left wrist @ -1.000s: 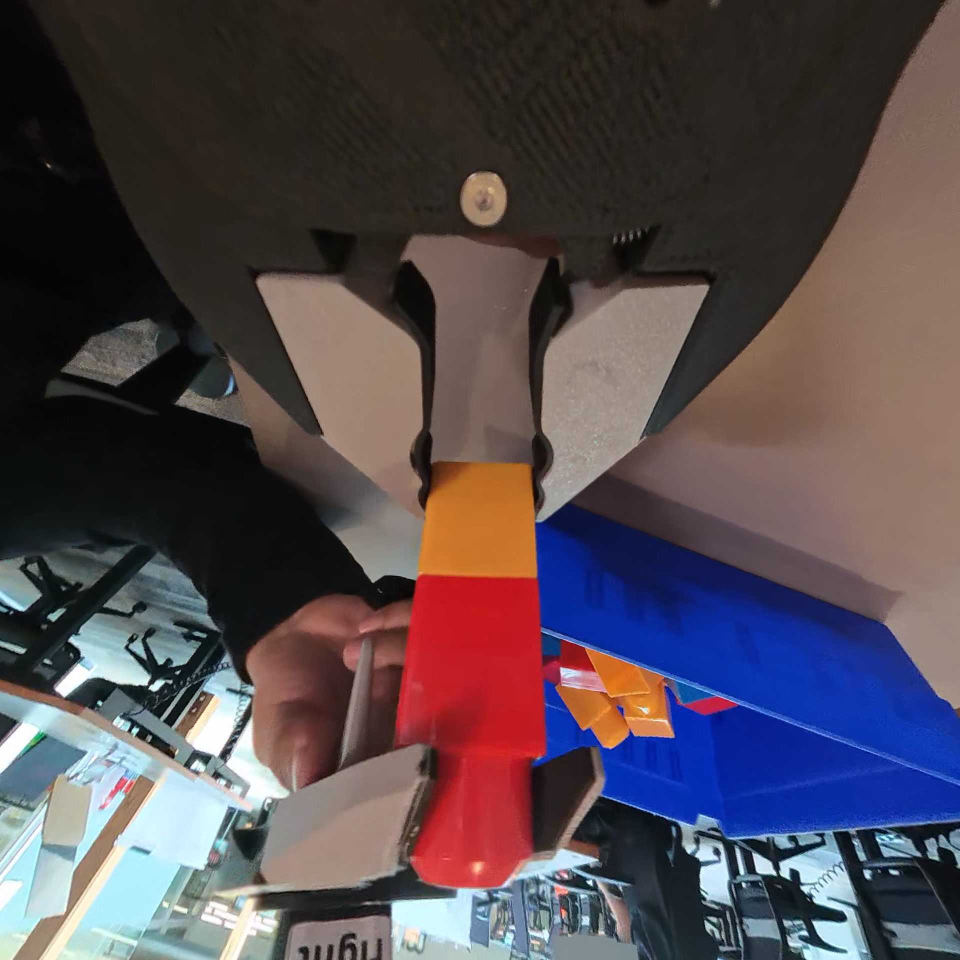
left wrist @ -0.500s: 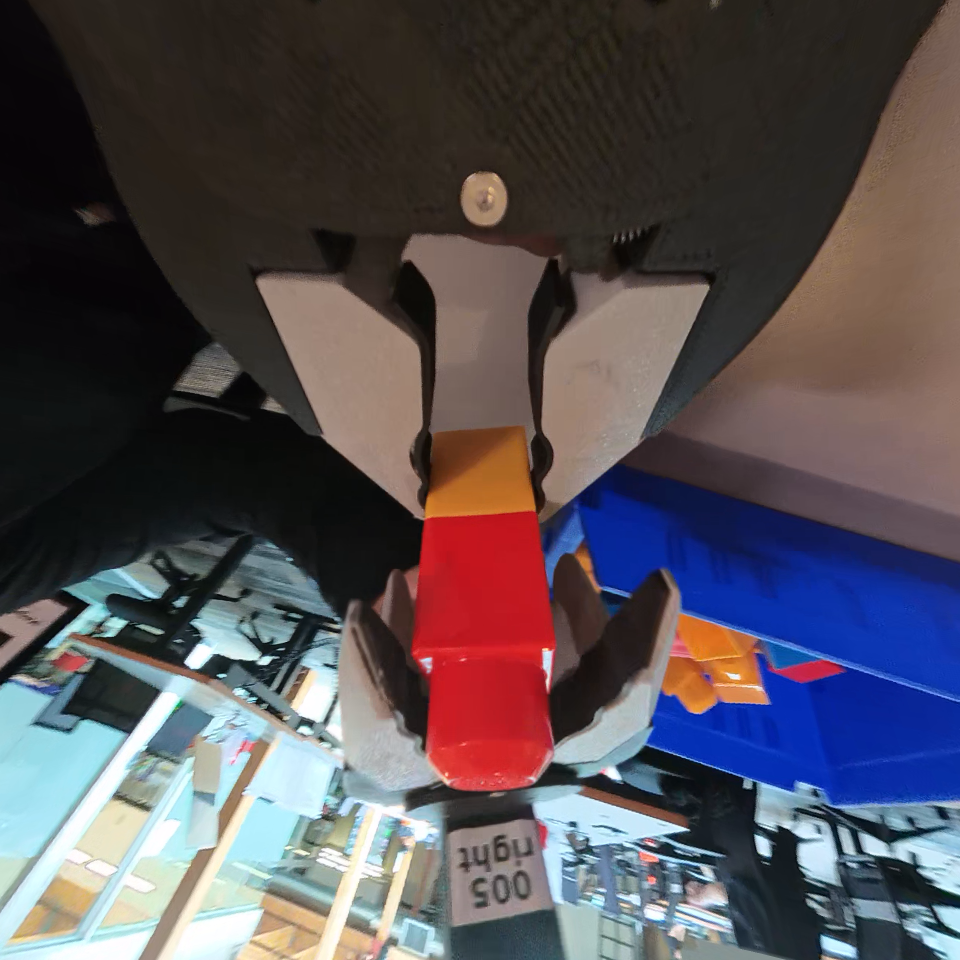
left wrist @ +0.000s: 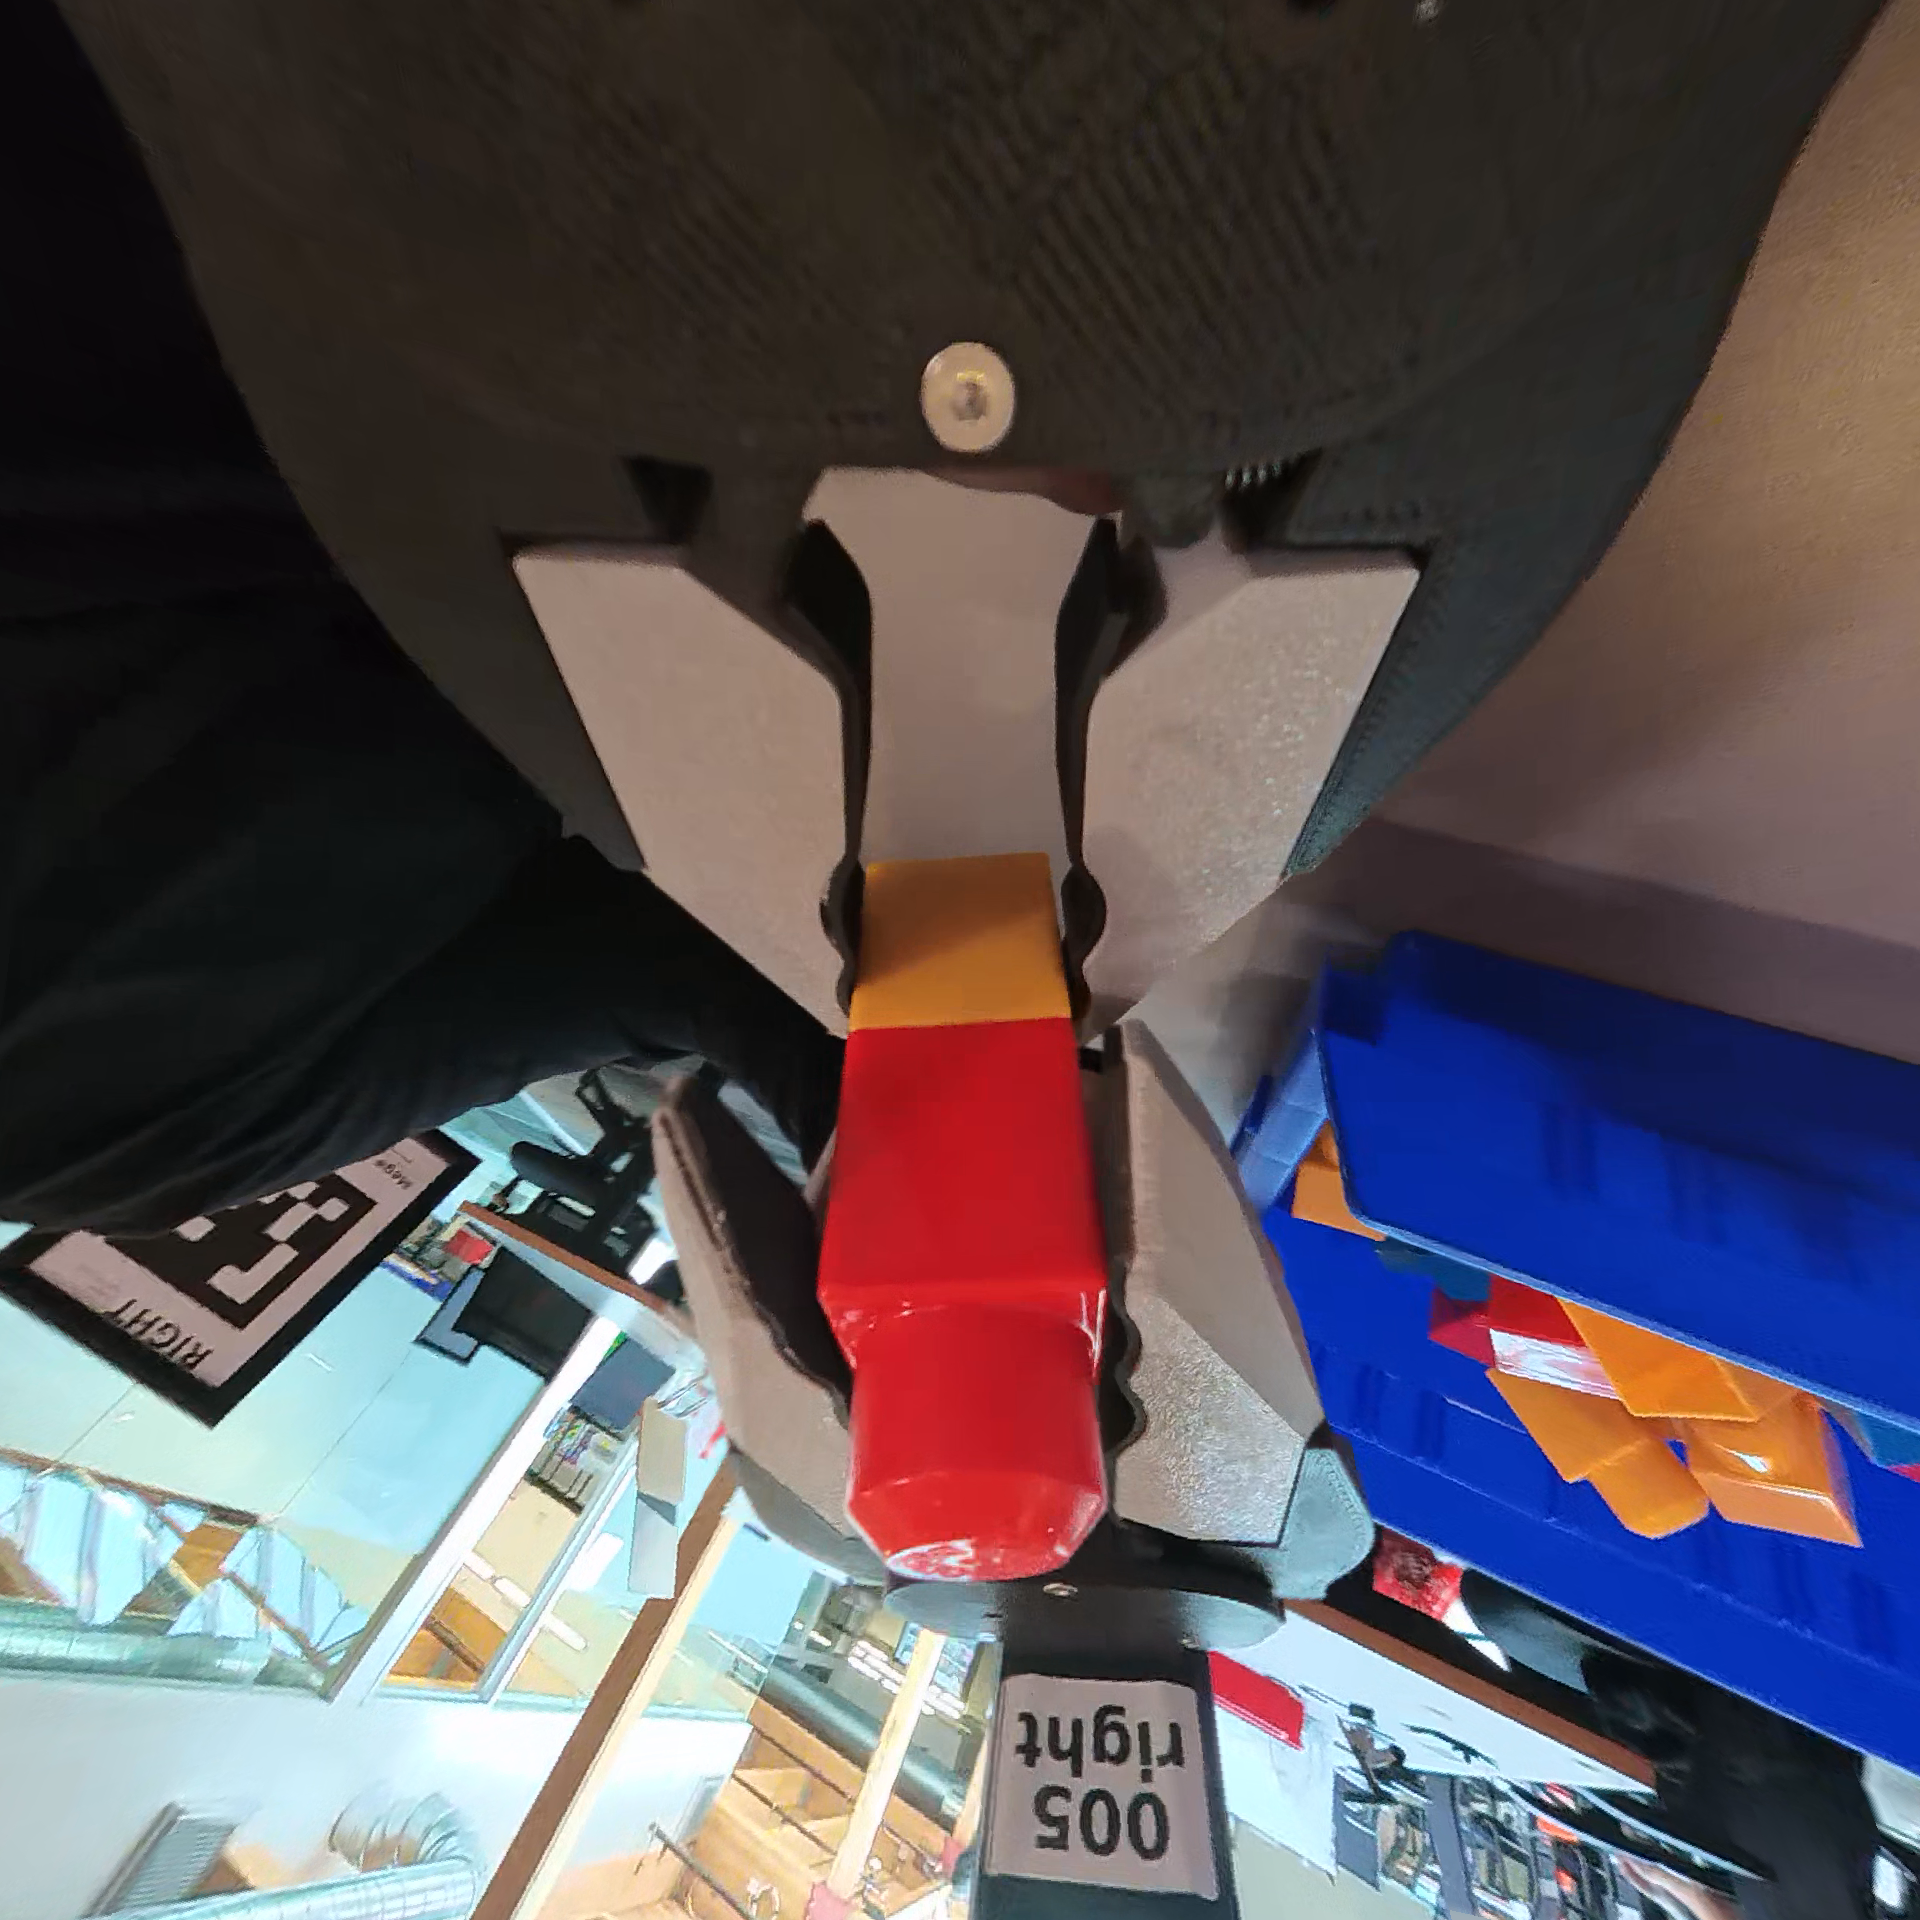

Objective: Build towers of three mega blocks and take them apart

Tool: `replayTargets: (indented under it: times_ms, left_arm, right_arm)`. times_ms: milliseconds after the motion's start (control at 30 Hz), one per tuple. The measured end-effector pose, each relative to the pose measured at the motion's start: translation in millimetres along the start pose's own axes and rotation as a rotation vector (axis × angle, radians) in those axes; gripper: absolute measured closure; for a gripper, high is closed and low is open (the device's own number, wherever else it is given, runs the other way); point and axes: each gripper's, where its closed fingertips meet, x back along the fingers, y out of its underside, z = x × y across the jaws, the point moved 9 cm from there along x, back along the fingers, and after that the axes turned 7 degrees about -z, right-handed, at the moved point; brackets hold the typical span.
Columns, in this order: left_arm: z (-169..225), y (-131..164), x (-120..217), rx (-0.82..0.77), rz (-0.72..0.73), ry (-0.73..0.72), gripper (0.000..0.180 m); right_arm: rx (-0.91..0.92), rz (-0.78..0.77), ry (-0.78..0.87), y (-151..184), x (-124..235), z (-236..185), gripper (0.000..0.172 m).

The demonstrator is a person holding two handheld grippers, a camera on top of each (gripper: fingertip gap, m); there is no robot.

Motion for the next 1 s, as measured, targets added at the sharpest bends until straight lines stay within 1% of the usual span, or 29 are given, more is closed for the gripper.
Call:
replayTargets:
  times_ms: [67,100,133,167,200,233,267,333,400,467,533,600,667,733,800,833,867,933,967,1000]
  left_arm:
    - [-2.0,-1.9,-1.3,-0.021,0.002,-0.084,0.146]
    - [-5.6,-2.9,-1.1,-0.029,-0.003,-0.166,0.146]
    - [-12.7,-2.9,0.4,-0.047,-0.025,-0.317,0.146]
    - [-20.8,-2.4,3.4,-0.087,-0.057,-0.498,0.147]
    - [-25.3,-2.1,5.4,-0.134,-0.081,-0.622,0.146]
    - [-26.6,-1.6,5.5,-0.151,-0.092,-0.670,0.146]
    - [-27.8,-0.2,5.7,-0.135,-0.104,-0.681,0.146]
    - [-28.6,2.0,5.8,-0.119,-0.107,-0.639,0.146]
    - [-28.5,1.5,7.8,-0.112,-0.084,-0.604,0.147]
    - [-29.0,0.4,10.1,-0.089,-0.065,-0.588,0.147]
    - [-29.4,-0.1,11.5,-0.082,-0.053,-0.582,0.147]
    - [-29.6,-0.3,12.1,-0.079,-0.042,-0.577,0.147]
    - [-28.7,-1.1,11.8,-0.078,-0.019,-0.555,0.147]
    - [-28.9,-1.6,12.2,-0.068,0.001,-0.543,0.147]
    - [-29.4,-2.2,13.6,-0.057,0.019,-0.536,0.147]
    - [-29.6,-2.6,14.5,-0.054,0.028,-0.534,0.147]
    - [-29.5,-3.0,15.1,-0.055,0.037,-0.528,0.147]
    - [-28.0,-3.9,15.3,-0.060,0.053,-0.505,0.147]
    - [-26.3,-4.5,14.6,-0.066,0.063,-0.481,0.147]
    - [-24.1,-5.3,13.7,-0.073,0.072,-0.455,0.147]
  right_arm:
    - [0.024,-0.005,0.061,-1.3,2.9,1.6,0.134]
    - [0.036,-0.013,0.138,-1.8,4.7,5.1,0.135]
    - [0.060,-0.049,0.290,-0.3,6.8,13.3,0.136]
    - [0.098,-0.104,0.470,2.2,8.9,22.5,0.135]
    - [0.127,-0.115,0.559,1.7,8.0,25.6,0.135]
    - [0.132,-0.075,0.610,-1.9,8.0,25.5,0.135]
    - [0.153,-0.003,0.683,-7.8,14.5,23.7,0.135]
    - [0.200,0.105,0.784,-16.3,37.3,18.2,0.135]
    - [0.186,0.161,0.846,-16.8,62.7,20.3,0.135]
    - [0.132,0.150,0.953,-11.0,89.3,28.8,0.135]
    - [0.108,0.134,1.120,-4.9,116.7,33.7,0.135]
    - [0.071,0.107,1.214,1.7,136.6,37.6,0.135]
    - [-0.028,0.052,1.224,12.8,146.9,48.8,0.133]
    - [-0.117,0.000,1.199,21.2,148.9,58.5,0.113]
    - [-0.078,0.033,1.146,17.1,141.8,55.2,0.110]
    - [-0.039,0.064,1.085,11.9,134.4,50.3,0.109]
    - [-0.001,0.092,0.981,6.6,123.6,44.4,0.111]
    - [0.044,0.099,0.666,-0.3,92.4,31.6,0.120]
    - [0.039,0.070,0.530,-0.5,75.3,27.1,0.117]
    - [0.031,0.026,0.438,0.2,59.0,24.3,0.113]
